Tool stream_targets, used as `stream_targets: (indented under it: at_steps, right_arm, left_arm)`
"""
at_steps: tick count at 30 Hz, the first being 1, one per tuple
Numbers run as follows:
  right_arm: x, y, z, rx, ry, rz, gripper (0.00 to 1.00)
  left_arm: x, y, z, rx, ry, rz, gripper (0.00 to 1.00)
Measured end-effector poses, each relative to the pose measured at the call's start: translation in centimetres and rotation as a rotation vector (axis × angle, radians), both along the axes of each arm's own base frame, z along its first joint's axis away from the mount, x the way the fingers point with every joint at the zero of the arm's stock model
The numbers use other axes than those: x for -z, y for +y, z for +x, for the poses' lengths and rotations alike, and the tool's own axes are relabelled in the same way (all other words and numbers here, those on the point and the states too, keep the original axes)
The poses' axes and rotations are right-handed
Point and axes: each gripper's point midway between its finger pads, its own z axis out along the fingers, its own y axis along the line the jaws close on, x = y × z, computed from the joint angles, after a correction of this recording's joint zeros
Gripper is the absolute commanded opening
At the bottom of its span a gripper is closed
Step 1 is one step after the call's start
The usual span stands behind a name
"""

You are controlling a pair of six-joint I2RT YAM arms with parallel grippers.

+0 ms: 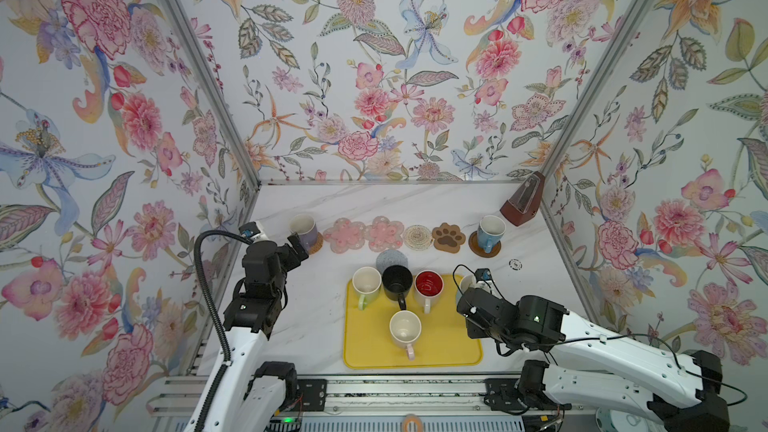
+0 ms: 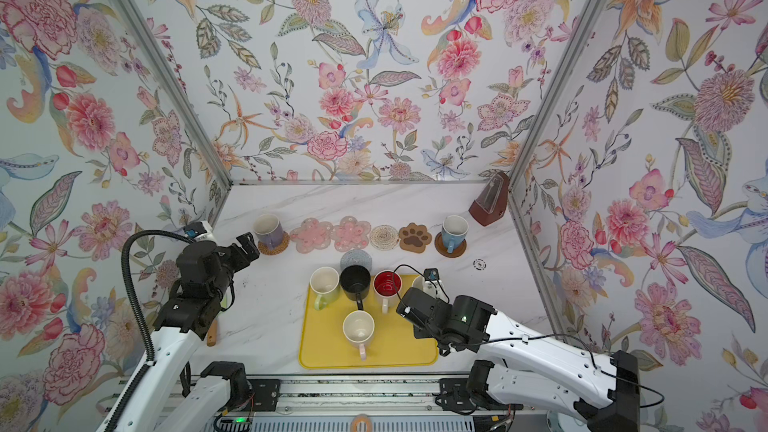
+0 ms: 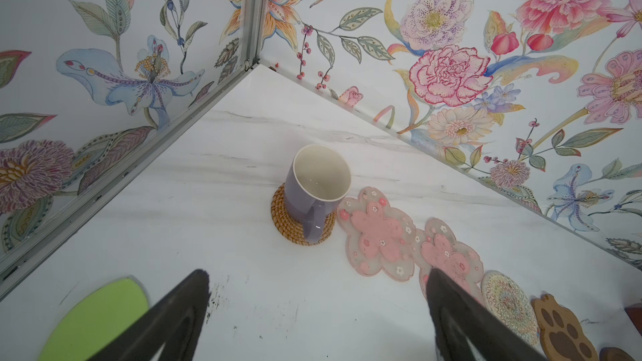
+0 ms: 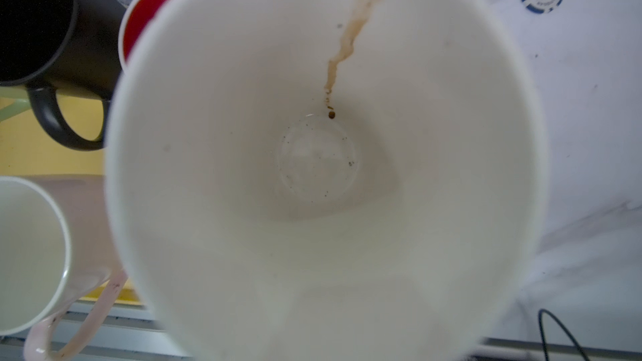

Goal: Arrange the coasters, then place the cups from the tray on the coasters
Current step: 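Grip the light-blue-handled mug with the right gripper and lift it off the tray, then carry the held mug with the right gripper over the brown paw coaster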

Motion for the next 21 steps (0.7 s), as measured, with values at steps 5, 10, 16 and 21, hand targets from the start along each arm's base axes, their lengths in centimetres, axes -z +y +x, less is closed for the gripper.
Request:
stream_targets:
  at_steps: [5, 10, 16, 21]
  right_arm:
    - [-0.9, -0.3, 3.6, 0.04, -0.031, -0.016, 0.0]
    - [-0.3, 0.6, 7.2, 0.03, -0.028, -0.017, 0.0]
    - [0.5, 1.8, 12.1, 0.007, -0.026, -0.038, 0.0]
    - [1.0, 1.8, 15.5, 0.01, -0.039, -0.048, 0.0]
  left_arm:
    - [0.2, 0.0, -0.1, 0.002, 0.002, -0.001, 0.99]
    - [0.2, -0.2, -0.1, 0.013, 0.001, -0.006, 0.99]
    - [0.3, -0.6, -0.3, 0.031, -0.001, -0.021, 0.99]
    - [1.1, -1.1, -0.4, 0.055, 0.013, -0.033, 0.99]
